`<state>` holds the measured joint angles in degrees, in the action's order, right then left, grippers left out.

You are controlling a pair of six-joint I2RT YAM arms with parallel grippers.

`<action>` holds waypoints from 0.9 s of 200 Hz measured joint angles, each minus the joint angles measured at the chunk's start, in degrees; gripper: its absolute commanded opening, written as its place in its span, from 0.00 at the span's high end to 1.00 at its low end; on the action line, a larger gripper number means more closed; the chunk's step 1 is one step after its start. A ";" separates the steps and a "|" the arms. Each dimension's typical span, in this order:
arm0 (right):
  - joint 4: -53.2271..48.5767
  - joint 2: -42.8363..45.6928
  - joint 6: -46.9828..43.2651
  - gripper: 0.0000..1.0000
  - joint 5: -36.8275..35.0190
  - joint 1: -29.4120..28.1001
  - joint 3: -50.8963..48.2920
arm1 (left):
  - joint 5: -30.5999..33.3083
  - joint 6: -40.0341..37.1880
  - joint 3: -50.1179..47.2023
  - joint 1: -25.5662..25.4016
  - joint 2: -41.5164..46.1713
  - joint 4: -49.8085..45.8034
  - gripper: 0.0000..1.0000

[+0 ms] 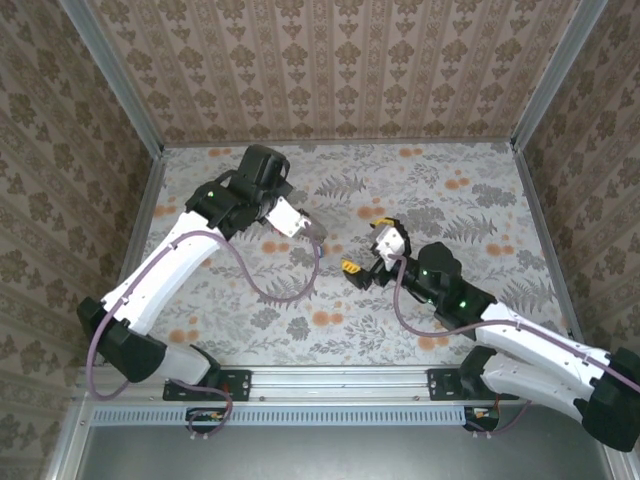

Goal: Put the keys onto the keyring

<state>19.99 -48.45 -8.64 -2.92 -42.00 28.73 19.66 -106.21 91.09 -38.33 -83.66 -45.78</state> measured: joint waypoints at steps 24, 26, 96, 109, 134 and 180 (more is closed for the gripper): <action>0.85 3.30 1.84 0.00 -2.84 1.92 -2.19 | 0.22 -0.09 2.23 0.39 -3.06 0.20 1.00; 0.85 3.54 2.05 0.01 -2.93 2.12 -2.32 | 0.17 -0.09 2.34 0.39 -3.34 0.20 1.00; -3.56 10.19 4.42 0.00 -4.81 4.68 -3.69 | -1.46 0.61 6.99 0.04 -11.52 0.33 1.00; -5.07 10.86 4.42 0.00 -5.25 5.03 -3.72 | -2.05 1.33 8.85 -0.31 -13.00 0.24 1.00; -7.32 11.96 4.42 0.00 -6.86 5.79 -3.74 | -3.67 3.21 14.05 -1.09 -17.00 0.26 1.00; -9.77 13.62 4.46 0.00 -9.60 7.87 -3.96 | -6.21 6.58 25.09 -2.91 -27.12 1.09 1.00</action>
<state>10.22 -34.83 -4.19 -12.51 -34.13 24.77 13.45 -99.63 116.18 -41.23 -110.78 -44.69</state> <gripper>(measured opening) 0.996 0.046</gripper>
